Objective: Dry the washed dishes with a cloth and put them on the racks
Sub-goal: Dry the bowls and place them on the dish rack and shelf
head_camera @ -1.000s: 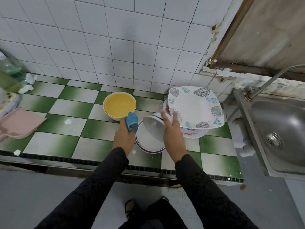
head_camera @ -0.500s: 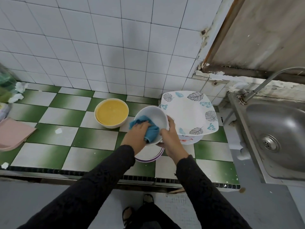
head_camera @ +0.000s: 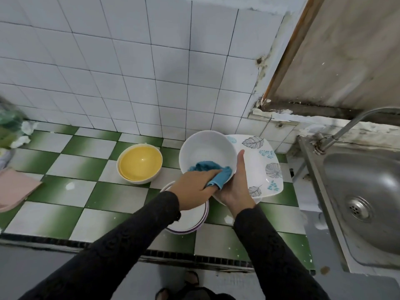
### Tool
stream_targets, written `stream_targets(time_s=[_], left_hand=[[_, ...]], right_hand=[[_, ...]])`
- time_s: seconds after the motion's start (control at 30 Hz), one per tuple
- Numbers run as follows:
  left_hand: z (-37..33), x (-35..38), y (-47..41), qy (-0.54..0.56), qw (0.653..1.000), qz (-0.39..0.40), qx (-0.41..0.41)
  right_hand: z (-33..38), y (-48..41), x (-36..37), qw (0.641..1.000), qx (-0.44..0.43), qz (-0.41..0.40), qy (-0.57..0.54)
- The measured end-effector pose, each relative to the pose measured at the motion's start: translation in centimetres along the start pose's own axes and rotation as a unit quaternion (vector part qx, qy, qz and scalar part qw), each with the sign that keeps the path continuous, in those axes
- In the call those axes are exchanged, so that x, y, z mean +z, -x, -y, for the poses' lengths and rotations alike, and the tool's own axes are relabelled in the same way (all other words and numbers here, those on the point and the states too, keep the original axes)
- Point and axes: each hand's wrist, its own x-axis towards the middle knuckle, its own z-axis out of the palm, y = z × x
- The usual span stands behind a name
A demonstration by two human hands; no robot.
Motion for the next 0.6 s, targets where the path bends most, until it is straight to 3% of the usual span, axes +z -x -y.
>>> stream_targets(time_s=[0.13,0.2,0.27,0.33,0.47,0.53,0.6], left_hand=[[0.5,-0.2,-0.2,-0.04,0.999,0.033,0.009],[0.8,0.4,-0.4,-0.129,0.991,0.039,0.011],[0.9,1.3,-0.9,-0.236,0.972,0.017,-0.01],[0.5,2.1,-0.9,-0.267,0.963,-0.017,-0.037],[-0.1,2.0,-0.6,-0.179,0.981,-0.07,-0.025],[-0.6,2.5,-1.1,-0.061,0.993,-0.081,-0.052],[-1.1,3.3,-1.6,0.138,0.982,-0.1,-0.079]], right_hand=[[-0.2,0.2,-1.0,0.999,0.014,0.016,-0.04],[-0.2,0.1,-1.1,0.999,0.021,0.01,-0.036],[-0.2,-0.6,-1.0,0.999,0.028,-0.01,-0.038],[-0.2,-1.2,-0.7,0.999,0.002,-0.023,-0.045],[-0.5,-1.6,-0.5,0.997,-0.045,-0.046,-0.03],[-0.7,-1.2,-0.1,0.997,-0.062,-0.051,0.002],[-2.1,-1.3,0.3,0.994,-0.091,-0.049,0.027]])
